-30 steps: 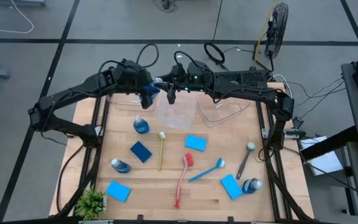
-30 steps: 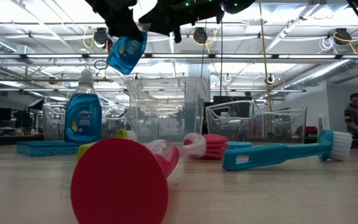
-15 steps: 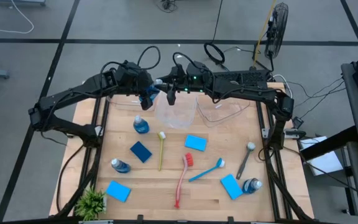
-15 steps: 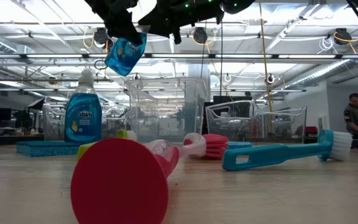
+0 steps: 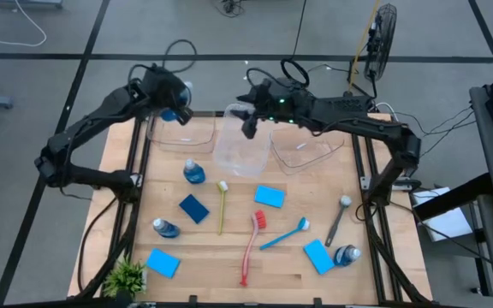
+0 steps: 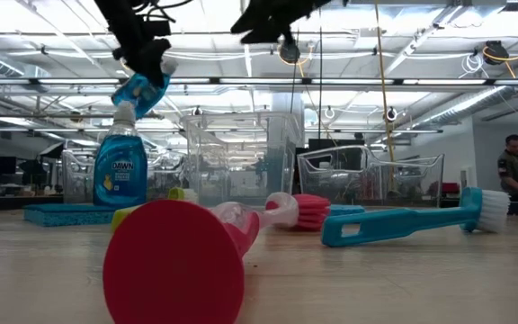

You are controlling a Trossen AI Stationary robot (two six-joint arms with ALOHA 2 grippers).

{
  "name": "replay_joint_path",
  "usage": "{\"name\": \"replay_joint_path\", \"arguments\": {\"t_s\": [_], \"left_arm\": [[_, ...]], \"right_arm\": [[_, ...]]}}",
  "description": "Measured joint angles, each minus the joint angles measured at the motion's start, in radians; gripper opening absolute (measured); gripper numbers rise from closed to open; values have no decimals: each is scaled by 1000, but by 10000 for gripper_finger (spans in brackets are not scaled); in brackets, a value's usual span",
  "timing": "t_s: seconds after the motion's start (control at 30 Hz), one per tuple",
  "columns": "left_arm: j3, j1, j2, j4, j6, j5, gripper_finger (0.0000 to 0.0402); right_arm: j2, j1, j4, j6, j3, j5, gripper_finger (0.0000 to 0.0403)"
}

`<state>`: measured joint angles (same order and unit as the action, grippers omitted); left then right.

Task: Pick & Place Kitchen Sink Supplies
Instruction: Put the dish soap into the left transparent bin

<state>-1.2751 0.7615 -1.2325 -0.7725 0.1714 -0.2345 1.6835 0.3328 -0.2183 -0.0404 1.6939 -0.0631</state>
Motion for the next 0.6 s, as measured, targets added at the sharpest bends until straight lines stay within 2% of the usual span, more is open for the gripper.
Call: {"name": "replay_joint_path", "arguments": {"t_s": [0.17, 0.37, 0.6], "left_arm": [[85, 103, -1, 97, -50, 107, 128], [241, 178, 13, 266, -88, 131, 128], [442, 223, 114, 458, -163, 130, 128]], "right_arm": [[-74, 1, -187, -10, -5, -73, 209], [-153, 1, -363, 4, -5, -122, 208], [-180, 0, -469, 40, -5, -123, 204]]}}
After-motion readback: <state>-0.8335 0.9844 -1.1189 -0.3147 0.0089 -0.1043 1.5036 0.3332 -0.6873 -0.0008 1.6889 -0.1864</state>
